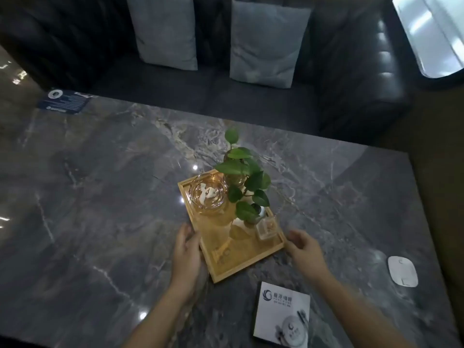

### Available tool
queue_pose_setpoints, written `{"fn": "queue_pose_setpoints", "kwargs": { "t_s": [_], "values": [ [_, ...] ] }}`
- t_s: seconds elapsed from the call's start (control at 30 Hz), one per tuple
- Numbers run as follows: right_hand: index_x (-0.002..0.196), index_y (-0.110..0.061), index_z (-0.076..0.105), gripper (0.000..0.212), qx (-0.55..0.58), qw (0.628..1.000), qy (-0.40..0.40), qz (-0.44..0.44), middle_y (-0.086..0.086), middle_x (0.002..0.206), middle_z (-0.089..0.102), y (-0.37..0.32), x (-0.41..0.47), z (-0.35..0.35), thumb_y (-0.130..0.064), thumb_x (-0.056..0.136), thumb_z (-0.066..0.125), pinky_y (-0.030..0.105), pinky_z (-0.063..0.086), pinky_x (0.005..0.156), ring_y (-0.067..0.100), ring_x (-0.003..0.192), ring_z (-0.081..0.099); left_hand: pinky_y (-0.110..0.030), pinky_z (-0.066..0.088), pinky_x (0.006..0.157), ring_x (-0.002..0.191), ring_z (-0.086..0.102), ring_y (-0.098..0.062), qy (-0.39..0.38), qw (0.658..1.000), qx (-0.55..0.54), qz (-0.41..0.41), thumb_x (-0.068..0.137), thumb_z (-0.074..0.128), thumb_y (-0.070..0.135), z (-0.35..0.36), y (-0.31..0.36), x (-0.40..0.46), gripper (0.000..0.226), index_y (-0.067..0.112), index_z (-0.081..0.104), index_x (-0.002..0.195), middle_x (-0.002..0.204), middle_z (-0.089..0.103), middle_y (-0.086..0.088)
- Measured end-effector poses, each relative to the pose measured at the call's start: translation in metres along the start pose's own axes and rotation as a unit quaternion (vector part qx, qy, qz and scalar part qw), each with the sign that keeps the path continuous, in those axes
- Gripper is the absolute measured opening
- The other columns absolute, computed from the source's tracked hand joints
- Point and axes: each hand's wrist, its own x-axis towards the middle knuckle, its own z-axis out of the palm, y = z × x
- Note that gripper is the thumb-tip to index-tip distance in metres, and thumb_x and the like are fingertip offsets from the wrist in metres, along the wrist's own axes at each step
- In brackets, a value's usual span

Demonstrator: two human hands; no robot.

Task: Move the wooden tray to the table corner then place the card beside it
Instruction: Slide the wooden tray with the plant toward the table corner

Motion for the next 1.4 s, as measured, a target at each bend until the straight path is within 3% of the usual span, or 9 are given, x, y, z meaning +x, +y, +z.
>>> {"fn": "queue_pose_setpoints", "kwargs": {
  "t_s": [0.1,0.2,0.27,0.5,0.63,0.73,0.93,1.13,1.4],
  "values": [
    [0.109,-0.004,0.069,0.021,0.040,0.999,-0.006,0.027,0.007,0.100,0.074,-0.003,0.009,0.000,-0.003,0.089,0.062,0.015,0.054,0.066,0.011,0.084,0.069,-0.032,0.050,0.075,0.080,0.068,0.005,0.019,0.999,-0.023,-0.034,0.104,0.040,0.028,0.003,0.012,0.010,0.020,0.030,0.058,0.095,0.101,0.067,0.008],
    [0.096,-0.012,0.076,0.020,0.047,0.998,-0.020,0.037,0.000,0.090,0.077,-0.006,0.012,0.001,-0.001,0.089,0.060,0.027,0.058,0.076,0.011,0.083,0.072,-0.045,0.043,0.095,0.116,0.055,-0.013,0.020,0.994,-0.035,-0.099,0.101,0.033,0.045,-0.002,0.013,0.026,0.034,0.028,0.057,0.119,0.130,0.058,0.004],
    [0.092,-0.017,0.077,0.022,0.032,0.999,-0.025,0.031,-0.005,0.087,0.077,-0.005,0.015,0.002,-0.001,0.089,0.061,0.025,0.057,0.077,0.003,0.078,0.071,-0.049,0.039,0.098,0.126,0.048,-0.020,0.018,0.988,-0.045,-0.143,0.098,0.029,0.054,-0.008,0.013,0.038,0.052,0.026,0.053,0.135,0.140,0.053,0.003],
    [0.087,-0.021,0.077,0.010,-0.073,0.997,0.012,-0.017,-0.004,0.074,0.074,0.000,0.027,0.009,-0.014,0.083,0.073,0.010,0.049,0.055,0.008,0.066,0.068,-0.062,0.031,0.100,0.124,0.045,-0.023,-0.009,0.966,-0.099,-0.238,0.090,0.024,0.068,-0.014,0.029,0.063,0.069,0.029,0.049,0.141,0.145,0.044,-0.003],
    [0.088,-0.024,0.075,0.009,-0.118,0.992,0.029,-0.037,-0.007,0.072,0.069,0.002,0.028,0.010,-0.019,0.081,0.076,0.009,0.046,0.052,0.006,0.064,0.063,-0.072,0.032,0.098,0.125,0.043,-0.028,-0.017,0.960,-0.110,-0.257,0.090,0.023,0.071,-0.015,0.034,0.070,0.073,0.028,0.045,0.144,0.146,0.041,-0.007],
    [0.086,-0.028,0.072,0.011,-0.134,0.988,0.035,-0.064,-0.010,0.070,0.066,0.003,0.025,0.011,-0.018,0.082,0.074,0.009,0.045,0.052,0.003,0.063,0.061,-0.067,0.042,0.081,0.119,0.046,-0.028,-0.018,0.957,-0.125,-0.260,0.089,0.024,0.071,-0.014,0.036,0.071,0.073,0.028,0.045,0.145,0.145,0.042,-0.007],
    [0.085,-0.034,0.067,0.019,-0.144,0.985,0.034,-0.085,-0.008,0.075,0.065,0.008,0.025,0.012,-0.016,0.084,0.071,0.032,0.056,0.063,0.008,0.068,0.061,-0.074,0.032,0.095,0.127,0.044,-0.031,-0.014,0.957,-0.121,-0.264,0.090,0.025,0.070,-0.014,0.036,0.072,0.071,0.027,0.049,0.141,0.146,0.043,-0.010],
    [0.086,-0.030,0.069,0.016,-0.146,0.984,0.033,-0.099,-0.008,0.073,0.064,0.011,0.026,0.011,-0.015,0.083,0.070,0.035,0.055,0.062,0.009,0.068,0.060,-0.077,0.028,0.102,0.128,0.043,-0.032,-0.027,0.960,-0.110,-0.257,0.091,0.025,0.068,-0.014,0.034,0.070,0.068,0.028,0.048,0.141,0.145,0.043,-0.010],
    [0.082,-0.033,0.067,0.020,-0.143,0.984,0.039,-0.097,-0.007,0.074,0.062,0.011,0.028,0.008,-0.013,0.084,0.069,0.027,0.050,0.060,0.007,0.067,0.058,-0.077,0.025,0.104,0.134,0.038,-0.034,-0.038,0.961,-0.096,-0.256,0.092,0.027,0.067,-0.010,0.034,0.073,0.068,0.027,0.044,0.145,0.150,0.040,-0.010]
  ]
}}
